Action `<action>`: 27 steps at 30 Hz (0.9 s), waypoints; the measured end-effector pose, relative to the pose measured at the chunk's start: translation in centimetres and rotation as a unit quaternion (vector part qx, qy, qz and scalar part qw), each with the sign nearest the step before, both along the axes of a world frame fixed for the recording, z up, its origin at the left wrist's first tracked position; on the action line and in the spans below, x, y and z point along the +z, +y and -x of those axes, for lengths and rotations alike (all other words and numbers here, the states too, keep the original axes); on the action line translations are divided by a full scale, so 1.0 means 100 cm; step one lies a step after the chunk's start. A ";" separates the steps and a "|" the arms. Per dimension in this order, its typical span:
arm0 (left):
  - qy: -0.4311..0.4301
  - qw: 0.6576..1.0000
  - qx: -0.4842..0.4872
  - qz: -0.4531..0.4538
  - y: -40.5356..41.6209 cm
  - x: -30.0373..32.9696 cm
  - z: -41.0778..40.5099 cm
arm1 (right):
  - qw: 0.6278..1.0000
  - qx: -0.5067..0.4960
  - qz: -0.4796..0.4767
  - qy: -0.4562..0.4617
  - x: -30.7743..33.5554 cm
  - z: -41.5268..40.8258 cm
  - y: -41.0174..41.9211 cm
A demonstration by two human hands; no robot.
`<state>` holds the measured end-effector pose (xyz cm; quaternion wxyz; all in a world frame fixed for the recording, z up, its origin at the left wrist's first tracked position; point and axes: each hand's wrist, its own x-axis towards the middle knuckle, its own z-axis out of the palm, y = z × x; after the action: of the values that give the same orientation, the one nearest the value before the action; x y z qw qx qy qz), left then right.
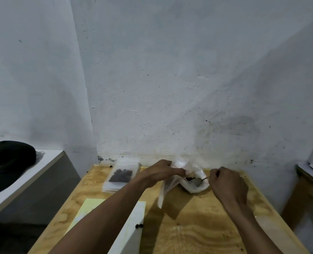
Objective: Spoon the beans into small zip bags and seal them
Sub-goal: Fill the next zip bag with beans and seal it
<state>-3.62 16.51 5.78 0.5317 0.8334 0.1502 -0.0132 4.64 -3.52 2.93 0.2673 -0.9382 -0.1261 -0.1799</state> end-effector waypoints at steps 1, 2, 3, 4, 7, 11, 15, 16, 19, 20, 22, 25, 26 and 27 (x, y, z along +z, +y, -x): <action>-0.011 1.000 0.001 0.001 -0.004 0.001 -0.002 | 0.999 -0.014 -0.025 0.030 -0.003 0.000 0.000; -0.023 1.000 -0.003 0.001 -0.006 0.001 -0.004 | 0.996 -0.024 -0.062 0.067 -0.008 -0.002 0.000; -0.025 1.000 -0.009 -0.001 -0.008 0.003 -0.005 | 0.987 -0.030 -0.108 0.111 -0.012 -0.004 -0.002; -0.022 1.000 -0.012 -0.008 -0.009 0.004 -0.005 | 0.974 -0.031 -0.158 0.157 -0.015 -0.006 -0.004; 0.009 0.997 0.007 -0.072 0.002 0.001 -0.005 | 0.920 -0.028 -0.285 0.269 -0.015 -0.004 -0.013; 0.008 0.992 0.015 -0.128 0.026 0.005 0.006 | 0.902 -0.027 -0.326 0.281 -0.002 -0.005 -0.021; -0.004 0.989 -0.003 -0.149 0.040 0.012 0.016 | 0.905 -0.010 -0.343 0.253 0.023 -0.009 -0.021; -0.004 0.990 -0.003 -0.144 0.042 0.012 0.018 | 0.902 0.002 -0.352 0.249 0.029 -0.010 -0.020; -0.010 0.994 0.000 -0.109 0.047 0.009 0.025 | 0.893 0.039 -0.375 0.246 0.044 -0.010 -0.011; -0.014 0.996 0.005 -0.093 0.049 0.007 0.027 | 0.891 0.051 -0.378 0.246 0.048 -0.009 -0.007; -0.020 0.997 0.015 -0.074 0.053 0.001 0.030 | 0.892 0.075 -0.372 0.245 0.053 -0.004 0.002; -0.018 0.998 0.028 -0.057 0.056 -0.006 0.033 | 0.898 0.123 -0.352 0.232 0.055 0.006 0.013; -0.020 0.998 0.035 -0.055 0.056 -0.006 0.034 | 0.901 0.143 -0.343 0.223 0.055 0.010 0.016; -0.023 0.997 0.040 -0.056 0.057 -0.007 0.035 | 0.905 0.161 -0.333 0.213 0.054 0.013 0.019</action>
<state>-7.11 22.18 5.09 0.4879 0.8550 0.1721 0.0355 3.34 -1.57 8.34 0.6097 -0.7777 -0.1484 0.0378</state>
